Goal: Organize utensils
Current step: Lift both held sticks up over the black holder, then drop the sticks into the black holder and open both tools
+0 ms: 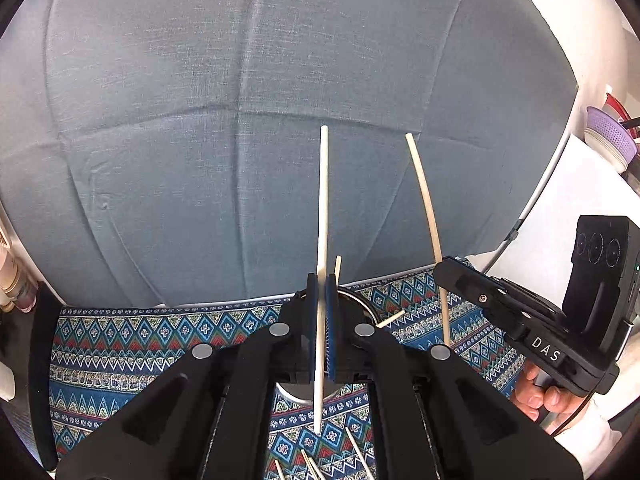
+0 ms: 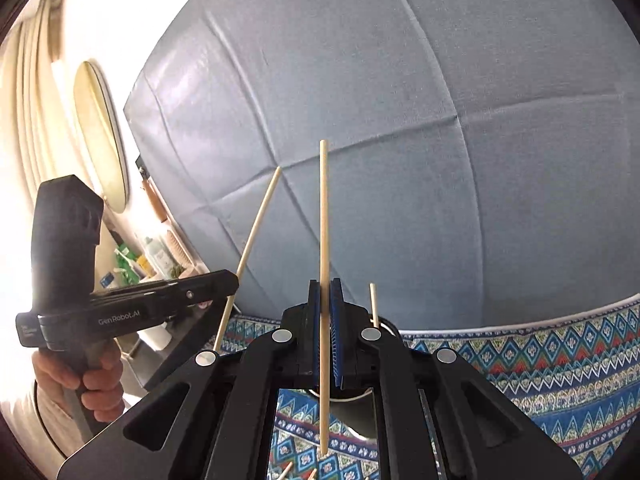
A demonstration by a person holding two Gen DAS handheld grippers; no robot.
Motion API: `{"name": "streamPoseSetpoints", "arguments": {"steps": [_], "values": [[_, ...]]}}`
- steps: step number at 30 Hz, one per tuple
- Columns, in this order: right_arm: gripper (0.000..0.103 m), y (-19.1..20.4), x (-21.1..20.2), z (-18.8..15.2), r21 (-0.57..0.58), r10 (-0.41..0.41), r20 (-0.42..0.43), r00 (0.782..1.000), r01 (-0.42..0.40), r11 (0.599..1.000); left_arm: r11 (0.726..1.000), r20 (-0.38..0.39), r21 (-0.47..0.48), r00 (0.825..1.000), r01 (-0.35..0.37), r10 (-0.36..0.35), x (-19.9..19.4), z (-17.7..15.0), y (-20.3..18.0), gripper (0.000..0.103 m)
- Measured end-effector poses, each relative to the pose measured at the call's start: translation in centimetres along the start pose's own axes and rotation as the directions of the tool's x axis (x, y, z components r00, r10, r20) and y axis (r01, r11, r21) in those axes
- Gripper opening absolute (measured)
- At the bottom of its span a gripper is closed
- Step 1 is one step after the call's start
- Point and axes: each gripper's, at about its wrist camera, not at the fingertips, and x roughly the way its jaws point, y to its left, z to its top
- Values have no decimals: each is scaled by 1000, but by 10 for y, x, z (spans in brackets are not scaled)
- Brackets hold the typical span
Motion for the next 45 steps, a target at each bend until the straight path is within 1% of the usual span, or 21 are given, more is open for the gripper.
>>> {"name": "streamPoseSetpoints", "arguments": {"steps": [2,3,5,7,8,9,13,15,17,19,20,22,23,25,28,30,32,35,40,42,45], "values": [[5,-5,8,2,3,7,8,1000,-7,1000,1000,35,-3,999,17,-16,5,1,2,3],[5,-7,13,2,9,12,9,1000,-12,1000,999,57,-7,998,37,-36,7,0,4,3],[5,-10,23,0,17,29,7,1000,-29,999,999,86,-22,995,46,-44,13,-1,8,4],[5,-14,29,-3,15,54,18,998,-54,998,996,106,-32,991,82,-78,21,-4,12,4],[5,-15,31,-4,10,58,26,998,-58,998,996,112,-32,991,79,-75,25,-6,14,4],[5,-16,34,-5,8,68,33,997,-68,998,995,120,-31,989,95,-91,28,-8,15,4],[5,-22,46,-9,12,89,71,993,-90,996,983,145,-46,975,178,-170,43,-17,22,4],[5,-24,49,-12,20,110,99,989,-112,993,978,162,-53,968,201,-190,51,-19,24,4],[5,-27,53,-15,32,126,127,984,-131,991,976,181,-63,964,210,-196,57,-23,26,4],[5,-33,55,-19,35,132,146,980,-139,990,973,210,-58,955,225,-209,62,-27,27,4],[5,-36,55,-22,37,131,150,980,-138,990,974,217,-55,955,220,-203,65,-29,27,4],[5,-39,60,-28,35,128,157,979,-135,990,969,234,-46,946,242,-225,69,-35,28,4],[5,-40,63,-31,37,126,154,980,-133,990,969,238,-48,945,242,-224,71,-39,30,4],[5,-44,69,-38,42,125,143,982,-133,990,962,244,-54,938,266,-246,77,-46,33,4],[5,-46,75,-46,22,122,128,984,-126,992,961,252,-62,936,269,-246,81,-58,36,4],[5,-47,79,-51,9,118,122,985,-120,993,965,256,-48,937,260,-239,83,-65,35,4],[5,-47,81,-57,6,113,122,986,-114,993,969,245,-34,942,246,-230,84,-72,34,4],[5,-49,80,-65,8,106,110,988,-108,994,960,223,-49,940,276,-258,87,-78,33,4],[5,-48,78,-68,4,106,95,990,-107,994,966,212,-17,945,257,-248,84,-80,28,4],[8,-45,76,-66,-6,100,93,991,-100,995,970,214,-4,948,244,-237,81,-80,26,4],[8,-42,74,-64,-8,87,88,992,-86,996,976,214,0,953,219,-214,78,-76,22,5]]}}
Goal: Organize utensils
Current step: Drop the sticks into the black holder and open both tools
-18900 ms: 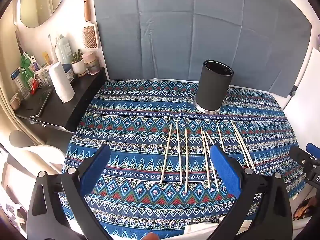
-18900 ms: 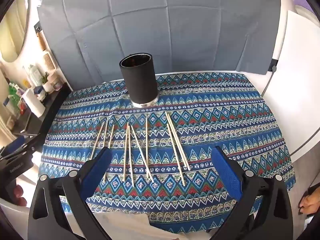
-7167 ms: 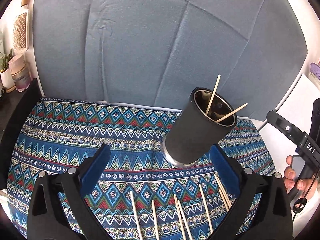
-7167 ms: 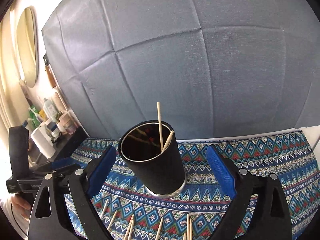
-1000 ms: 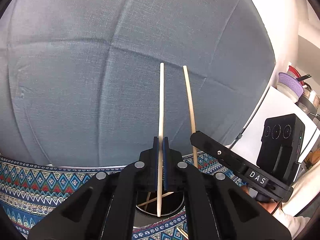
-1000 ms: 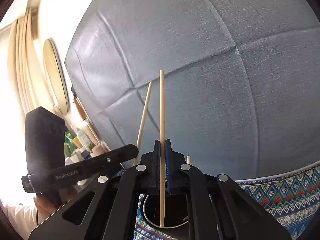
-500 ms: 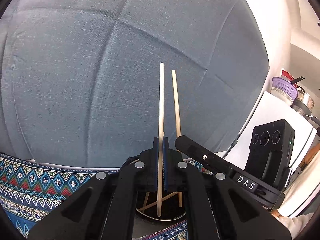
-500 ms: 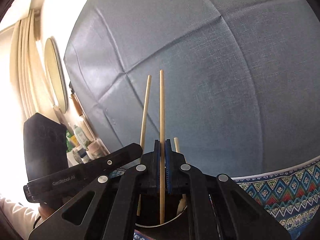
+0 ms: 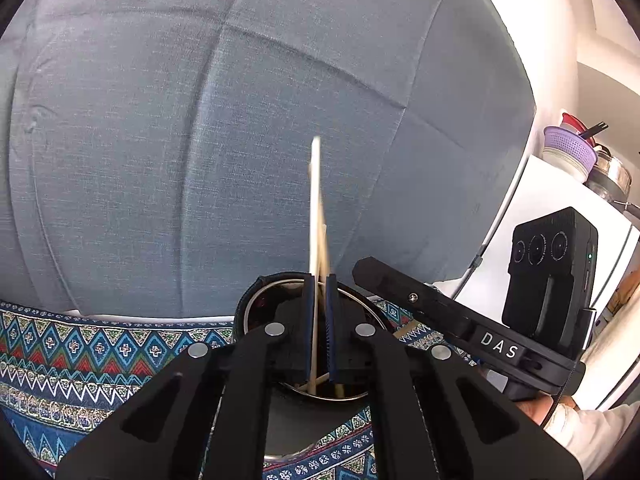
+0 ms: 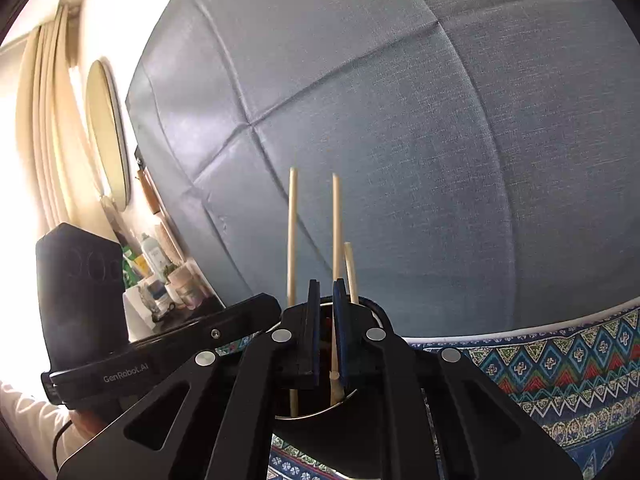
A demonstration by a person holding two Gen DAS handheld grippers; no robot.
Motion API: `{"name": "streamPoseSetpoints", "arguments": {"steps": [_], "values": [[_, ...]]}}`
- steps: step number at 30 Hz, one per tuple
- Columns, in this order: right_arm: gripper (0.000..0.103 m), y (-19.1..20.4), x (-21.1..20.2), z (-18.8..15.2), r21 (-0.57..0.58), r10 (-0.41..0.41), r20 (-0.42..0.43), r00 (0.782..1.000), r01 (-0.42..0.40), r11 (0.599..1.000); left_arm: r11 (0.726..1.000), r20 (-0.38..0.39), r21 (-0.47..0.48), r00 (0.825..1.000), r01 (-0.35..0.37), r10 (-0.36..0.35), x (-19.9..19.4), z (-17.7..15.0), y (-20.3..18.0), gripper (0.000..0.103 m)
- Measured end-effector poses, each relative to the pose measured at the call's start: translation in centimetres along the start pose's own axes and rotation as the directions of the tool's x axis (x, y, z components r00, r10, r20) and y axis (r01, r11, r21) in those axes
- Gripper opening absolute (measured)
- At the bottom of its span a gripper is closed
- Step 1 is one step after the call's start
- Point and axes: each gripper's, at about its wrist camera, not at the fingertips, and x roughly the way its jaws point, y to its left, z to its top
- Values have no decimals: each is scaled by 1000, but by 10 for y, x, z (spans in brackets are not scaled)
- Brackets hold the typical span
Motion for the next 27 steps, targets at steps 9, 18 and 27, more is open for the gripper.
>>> {"name": "streamPoseSetpoints", "arguments": {"steps": [9,18,27], "values": [[27,13,-24,16,-14,-57,28,998,58,998,998,24,-19,997,-67,67,-31,13,10,48],[51,33,-67,33,-48,-119,79,990,123,991,993,-7,-39,993,-115,115,-63,22,8,74],[79,55,-106,45,-70,-153,111,982,161,985,987,-31,-14,986,-162,162,-93,20,-4,97]]}}
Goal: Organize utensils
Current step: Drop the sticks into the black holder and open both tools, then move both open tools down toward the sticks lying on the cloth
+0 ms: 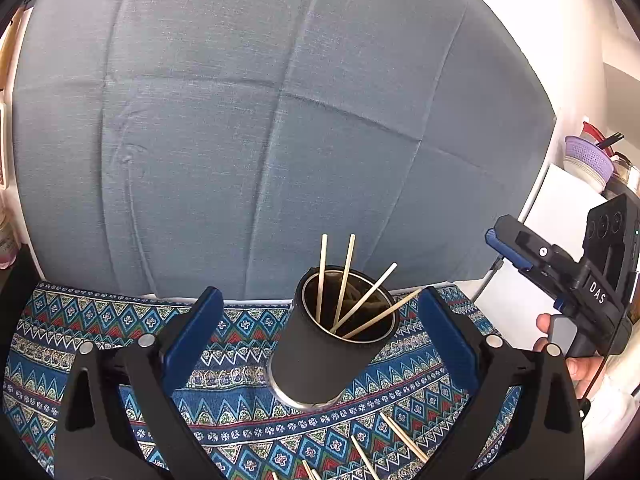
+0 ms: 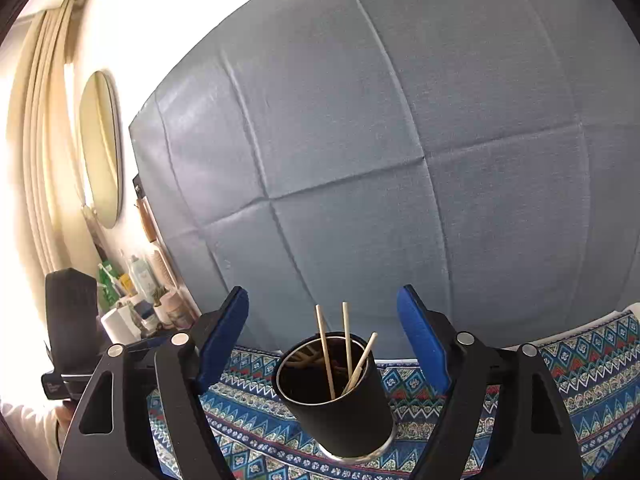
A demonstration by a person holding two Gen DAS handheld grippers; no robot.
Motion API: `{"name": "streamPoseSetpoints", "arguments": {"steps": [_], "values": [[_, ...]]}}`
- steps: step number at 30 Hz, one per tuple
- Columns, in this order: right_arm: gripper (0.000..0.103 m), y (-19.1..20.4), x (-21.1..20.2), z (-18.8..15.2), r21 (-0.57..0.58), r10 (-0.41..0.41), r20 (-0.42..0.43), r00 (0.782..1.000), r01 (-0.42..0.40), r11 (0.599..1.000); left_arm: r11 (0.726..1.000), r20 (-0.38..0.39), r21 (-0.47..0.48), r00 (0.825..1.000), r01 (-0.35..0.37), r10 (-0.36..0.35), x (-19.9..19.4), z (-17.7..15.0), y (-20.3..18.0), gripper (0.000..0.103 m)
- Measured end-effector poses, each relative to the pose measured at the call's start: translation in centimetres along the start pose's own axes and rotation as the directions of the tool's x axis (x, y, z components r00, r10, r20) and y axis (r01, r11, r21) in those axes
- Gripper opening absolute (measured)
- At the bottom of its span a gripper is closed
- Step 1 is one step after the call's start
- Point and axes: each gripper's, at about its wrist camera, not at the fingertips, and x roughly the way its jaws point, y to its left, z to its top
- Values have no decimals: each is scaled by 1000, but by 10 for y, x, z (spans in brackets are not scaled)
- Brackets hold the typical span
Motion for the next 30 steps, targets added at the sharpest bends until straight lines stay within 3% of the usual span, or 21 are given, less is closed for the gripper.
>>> {"name": "streamPoseSetpoints", "arguments": {"steps": [2,12,19,26,30], "values": [[85,4,-8,2,-11,-10,1,1000,10,1000,1000,-12,9,1000,-10,10,-5,-3,-1,97],[87,13,-30,-13,-46,-94,-106,990,90,995,994,-104,23,989,-107,109,-24,-28,5,97],[87,12,-28,-38,-65,-124,-213,969,112,991,988,-237,61,959,-145,156,-22,-63,18,97],[87,-3,-28,-83,-68,-151,-342,928,136,988,980,-344,65,917,-190,201,-24,-105,28,97],[87,-15,-25,-116,-67,-181,-432,883,169,983,980,-405,69,892,-188,199,-24,-130,29,97]]}}
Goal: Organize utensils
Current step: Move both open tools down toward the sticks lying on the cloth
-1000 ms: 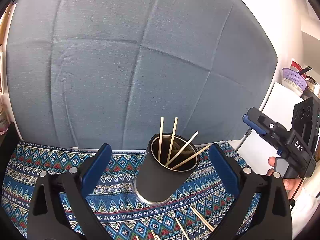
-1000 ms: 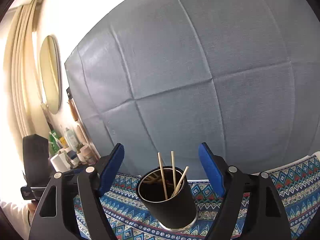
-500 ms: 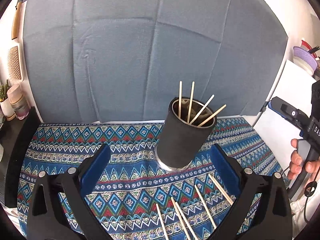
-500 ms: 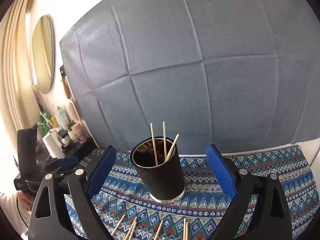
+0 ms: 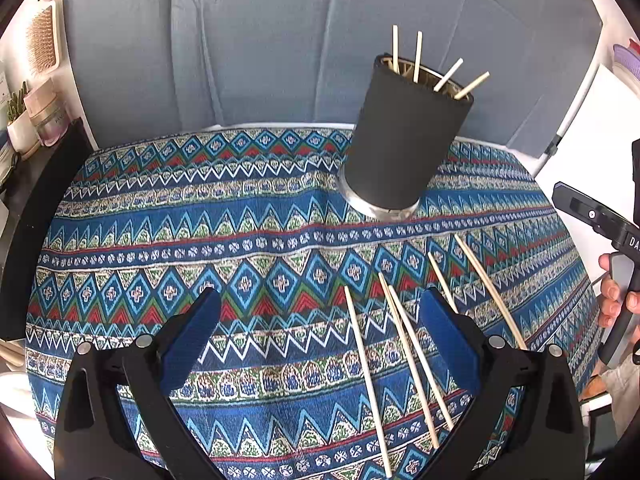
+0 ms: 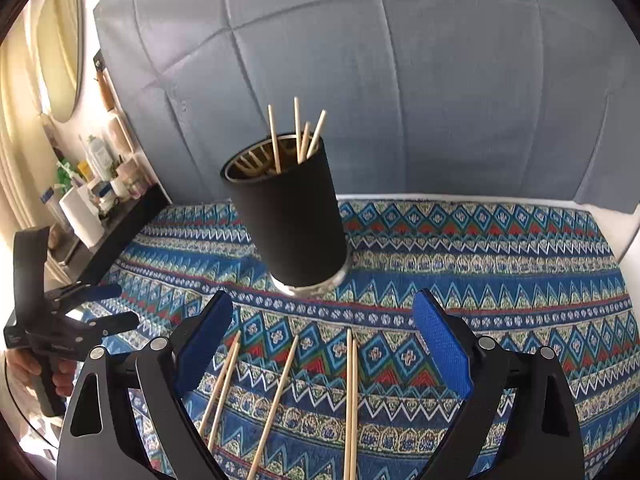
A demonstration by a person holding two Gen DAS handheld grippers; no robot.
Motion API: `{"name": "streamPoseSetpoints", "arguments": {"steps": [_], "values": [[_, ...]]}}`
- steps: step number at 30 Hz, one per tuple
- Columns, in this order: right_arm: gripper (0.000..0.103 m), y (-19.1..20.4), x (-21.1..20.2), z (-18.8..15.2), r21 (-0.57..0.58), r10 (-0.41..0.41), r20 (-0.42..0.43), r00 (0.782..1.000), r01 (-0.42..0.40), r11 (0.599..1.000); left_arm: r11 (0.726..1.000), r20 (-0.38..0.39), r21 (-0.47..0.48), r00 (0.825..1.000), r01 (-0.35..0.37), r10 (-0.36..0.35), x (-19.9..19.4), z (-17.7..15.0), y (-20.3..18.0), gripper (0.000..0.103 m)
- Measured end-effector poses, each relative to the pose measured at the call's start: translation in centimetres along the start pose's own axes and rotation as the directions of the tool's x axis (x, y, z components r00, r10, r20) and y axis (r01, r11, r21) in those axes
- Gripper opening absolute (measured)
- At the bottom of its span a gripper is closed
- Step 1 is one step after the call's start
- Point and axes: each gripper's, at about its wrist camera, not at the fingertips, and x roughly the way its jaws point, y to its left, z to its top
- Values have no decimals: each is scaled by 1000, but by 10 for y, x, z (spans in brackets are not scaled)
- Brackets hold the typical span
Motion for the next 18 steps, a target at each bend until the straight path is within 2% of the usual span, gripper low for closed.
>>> {"name": "streamPoseSetpoints", "arguments": {"steps": [9,18], "values": [[87,-16,19,-45,1,-58,-127,990,59,998,999,-122,-36,992,-11,6,24,-35,7,97],[87,-37,35,-71,21,-129,-226,966,137,990,996,-194,-62,979,-70,56,41,-43,11,97]]}}
